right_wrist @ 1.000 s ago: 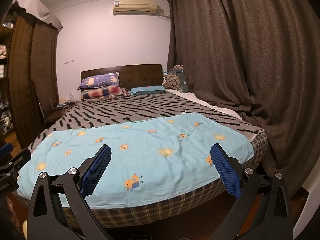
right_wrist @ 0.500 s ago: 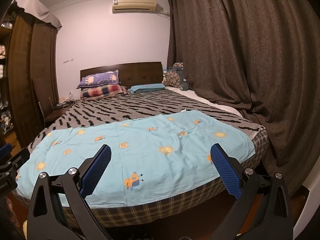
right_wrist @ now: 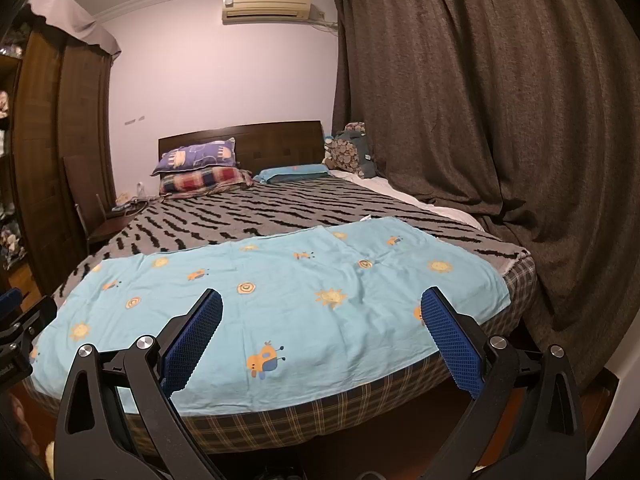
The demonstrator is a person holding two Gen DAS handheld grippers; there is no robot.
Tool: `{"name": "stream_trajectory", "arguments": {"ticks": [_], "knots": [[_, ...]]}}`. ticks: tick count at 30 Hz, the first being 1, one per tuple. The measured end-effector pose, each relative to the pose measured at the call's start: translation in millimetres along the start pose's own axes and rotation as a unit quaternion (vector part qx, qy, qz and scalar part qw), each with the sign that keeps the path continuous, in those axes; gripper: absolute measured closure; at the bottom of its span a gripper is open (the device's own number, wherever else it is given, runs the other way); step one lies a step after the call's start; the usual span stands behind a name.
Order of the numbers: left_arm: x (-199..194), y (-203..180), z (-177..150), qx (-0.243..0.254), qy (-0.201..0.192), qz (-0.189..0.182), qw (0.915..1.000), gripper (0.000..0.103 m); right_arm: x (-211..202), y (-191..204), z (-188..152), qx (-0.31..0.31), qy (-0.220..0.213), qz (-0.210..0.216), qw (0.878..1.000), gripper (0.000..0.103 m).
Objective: Collect trash
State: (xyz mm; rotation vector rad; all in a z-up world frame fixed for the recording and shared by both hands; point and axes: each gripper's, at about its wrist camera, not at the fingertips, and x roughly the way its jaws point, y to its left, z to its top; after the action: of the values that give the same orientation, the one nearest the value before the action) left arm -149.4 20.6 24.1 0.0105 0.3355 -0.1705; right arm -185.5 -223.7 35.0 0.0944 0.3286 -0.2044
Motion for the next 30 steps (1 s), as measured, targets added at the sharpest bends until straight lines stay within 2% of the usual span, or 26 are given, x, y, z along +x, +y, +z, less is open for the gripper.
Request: {"name": "stream_trajectory", "arguments": {"ticks": [20, 25, 30], "knots": [[1.0, 4.2, -2.8, -0.005, 0.001, 0.011, 0.9999, 0.008, 2.4, -0.6, -3.5, 0.003, 0.001, -0.003, 1.0, 0.003], [0.3, 3.0, -2.8, 0.003, 0.004, 0.029, 0.9996, 0.008, 2.7, -0.8, -4.7, 0.004, 0.004, -0.005, 1.0, 0.003], [1.7, 1.6, -4.2, 0.004, 0.008, 0.019, 0.9998, 0.008, 3.0, 1.1, -6.4, 0.006, 0.007, -0.007, 1.0, 0.003]]}}
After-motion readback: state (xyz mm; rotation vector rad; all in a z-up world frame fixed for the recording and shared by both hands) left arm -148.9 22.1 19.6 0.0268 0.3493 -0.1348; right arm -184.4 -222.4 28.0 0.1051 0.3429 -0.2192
